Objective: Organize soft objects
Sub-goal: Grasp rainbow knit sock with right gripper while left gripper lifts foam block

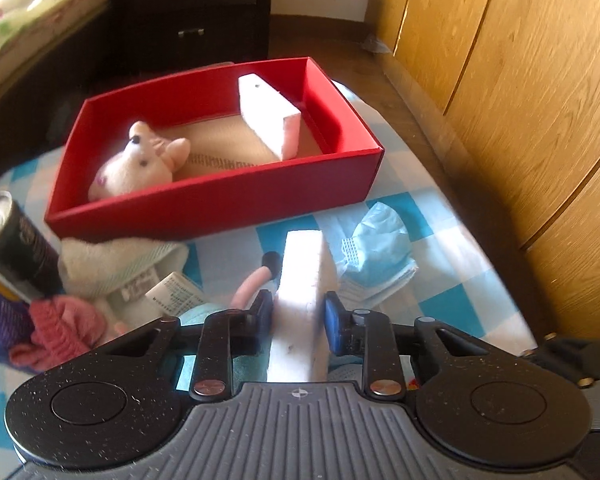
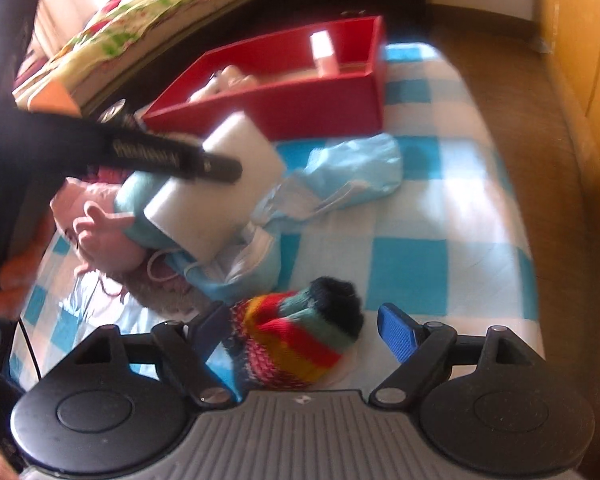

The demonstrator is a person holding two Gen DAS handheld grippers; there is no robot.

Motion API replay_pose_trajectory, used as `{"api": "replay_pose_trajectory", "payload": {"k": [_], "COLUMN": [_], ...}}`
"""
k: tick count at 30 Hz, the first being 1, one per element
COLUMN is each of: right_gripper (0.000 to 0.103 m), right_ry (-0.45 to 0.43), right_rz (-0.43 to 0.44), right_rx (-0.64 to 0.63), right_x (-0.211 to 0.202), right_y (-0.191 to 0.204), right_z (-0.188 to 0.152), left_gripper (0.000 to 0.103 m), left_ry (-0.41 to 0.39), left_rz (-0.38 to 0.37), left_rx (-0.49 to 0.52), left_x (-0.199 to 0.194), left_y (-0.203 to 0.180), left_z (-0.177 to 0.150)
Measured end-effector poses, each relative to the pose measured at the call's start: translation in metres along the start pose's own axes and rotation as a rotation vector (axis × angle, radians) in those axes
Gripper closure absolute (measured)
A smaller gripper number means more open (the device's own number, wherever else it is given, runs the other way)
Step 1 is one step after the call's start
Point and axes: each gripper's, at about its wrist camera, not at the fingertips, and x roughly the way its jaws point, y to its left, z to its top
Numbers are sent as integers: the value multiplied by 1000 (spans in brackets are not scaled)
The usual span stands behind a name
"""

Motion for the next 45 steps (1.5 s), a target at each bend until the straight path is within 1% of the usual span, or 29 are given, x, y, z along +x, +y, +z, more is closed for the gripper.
{"api": "replay_pose_trajectory", "payload": {"k": [2,6,10,15,19,21,22,23,24,26,27,28,31,33,34,35,36,37,38,39,40,42,43,44,45], "right_gripper": [42,42,42,42,41,42,44,53,68,81,84,85,85,85,84,76,63,55,43,36,35,31,30,30,30], "right_ry": [35,70,65,69,68,59,52,45,42,43,44,43,28,27,40,68,82,89,106,124,129,125,126,129,134], "right_rz": [-2,-14,-12,-24,-35,-27,-31,-36,-38,-30,-30,-42,-67,-88,-108,-126,-146,-167,-182,-189,-199,-217,-221,-226,-229], "right_rx": [8,28,46,38,36,28,16,6,4,23,24,14,-25,-52,-68,-85,-87,-87,-104,-132,-150,-156,-152,-146,-144], "right_x": [7,16,16,18,19,17,15,13,11,9,7,6,0,-2,0,3,6,8,9,10,8,4,3,3,4], "right_y": [0,-5,-6,-3,-3,-3,-1,-1,-1,-5,-6,-6,0,4,6,7,6,7,9,10,11,11,10,8,8], "right_z": [0,0,0,1,2,2,2,2,3,3,4,4,7,10,11,11,11,12,14,15,17,18,19,19,19], "left_gripper": [75,75,75,75,75,75,75,75,75,75,75,75,75,73,72,71,70,70,70,68,64,39,36,36,41], "left_ry": [-3,-22,-28,-31,-23,-21,-21,-23,-24,-32,-37,-37,-23,-9,-1,6,14,20,21,20,21,28,26,23,25], "left_rz": [-21,-22,-30,-29,-62,-75,-80,-85,-87,-67,-51,-38,-23,-13,-12,-8,-8,-5,9,31,41,14,14,28,47], "left_rx": [-21,-26,-28,-1,4,-5,-10,-15,-16,-2,17,37,67,83,86,88,95,112,134,152,168,194,200,215,232], "left_x": [-7,-17,-23,-27,-29,-29,-30,-31,-31,-34,-35,-36,-36,-34,-32,-30,-28,-26,-26,-25,-24,-24,-24,-23,-20], "left_y": [5,8,9,5,2,2,2,2,2,0,-4,-7,-14,-16,-17,-18,-19,-22,-25,-28,-31,-35,-38,-41,-44], "left_z": [-1,-3,-5,-10,-12,-11,-11,-11,-11,-11,-12,-13,-16,-19,-20,-22,-23,-24,-24,-24,-24,-25,-25,-26,-27]}}
